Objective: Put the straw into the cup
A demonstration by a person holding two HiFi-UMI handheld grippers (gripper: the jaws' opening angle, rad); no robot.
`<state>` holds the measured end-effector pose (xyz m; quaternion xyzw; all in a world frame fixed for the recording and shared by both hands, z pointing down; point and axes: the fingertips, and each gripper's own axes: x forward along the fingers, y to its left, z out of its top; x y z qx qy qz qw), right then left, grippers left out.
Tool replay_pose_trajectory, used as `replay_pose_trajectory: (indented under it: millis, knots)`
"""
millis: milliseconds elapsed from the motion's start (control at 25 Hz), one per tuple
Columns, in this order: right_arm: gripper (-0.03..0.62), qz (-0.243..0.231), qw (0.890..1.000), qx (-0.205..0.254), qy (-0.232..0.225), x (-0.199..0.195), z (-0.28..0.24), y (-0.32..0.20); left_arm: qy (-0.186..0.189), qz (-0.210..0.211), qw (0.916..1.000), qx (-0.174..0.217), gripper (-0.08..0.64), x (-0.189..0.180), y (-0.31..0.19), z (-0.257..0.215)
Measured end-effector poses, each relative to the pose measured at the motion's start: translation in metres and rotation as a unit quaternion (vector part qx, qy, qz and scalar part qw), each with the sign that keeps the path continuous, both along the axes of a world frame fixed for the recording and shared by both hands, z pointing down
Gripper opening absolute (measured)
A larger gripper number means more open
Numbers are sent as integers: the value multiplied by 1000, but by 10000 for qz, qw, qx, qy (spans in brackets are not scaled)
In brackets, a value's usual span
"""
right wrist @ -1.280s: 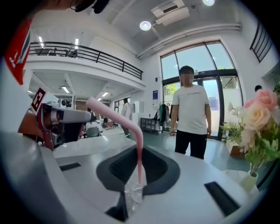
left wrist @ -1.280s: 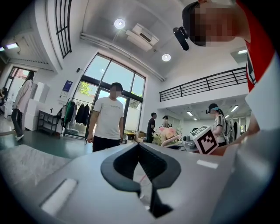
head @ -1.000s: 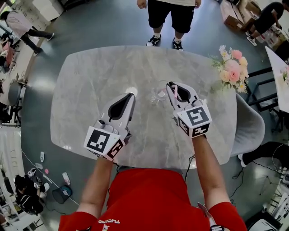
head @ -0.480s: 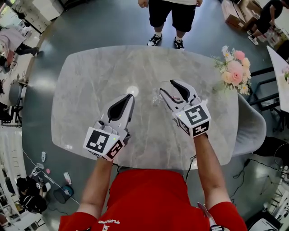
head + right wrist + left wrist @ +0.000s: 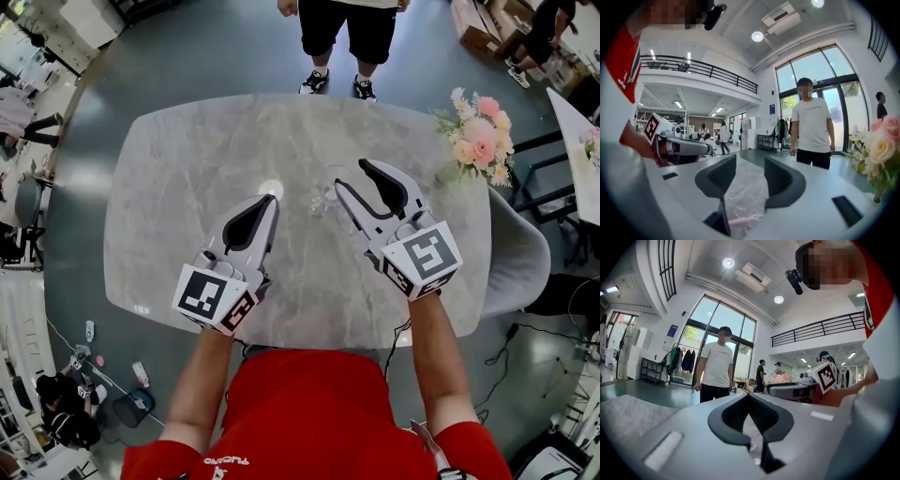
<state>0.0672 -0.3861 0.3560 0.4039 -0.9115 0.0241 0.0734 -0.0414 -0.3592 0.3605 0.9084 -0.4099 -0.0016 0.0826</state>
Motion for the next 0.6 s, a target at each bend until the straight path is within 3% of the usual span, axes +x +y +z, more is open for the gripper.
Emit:
replay_pose_trajectory:
  millis: [120, 360, 600]
  knots:
    - [173, 113, 9995, 214, -197, 10, -21, 12, -17, -8, 9999, 140, 6, 2, 5, -8]
    - [35, 319, 9975, 514, -358, 29, -45, 42, -68, -10, 9992, 396, 6, 5, 21, -30]
    - [14, 334, 9968, 577, -442, 39, -52, 67, -85, 35, 9982, 586, 6, 12, 39, -47]
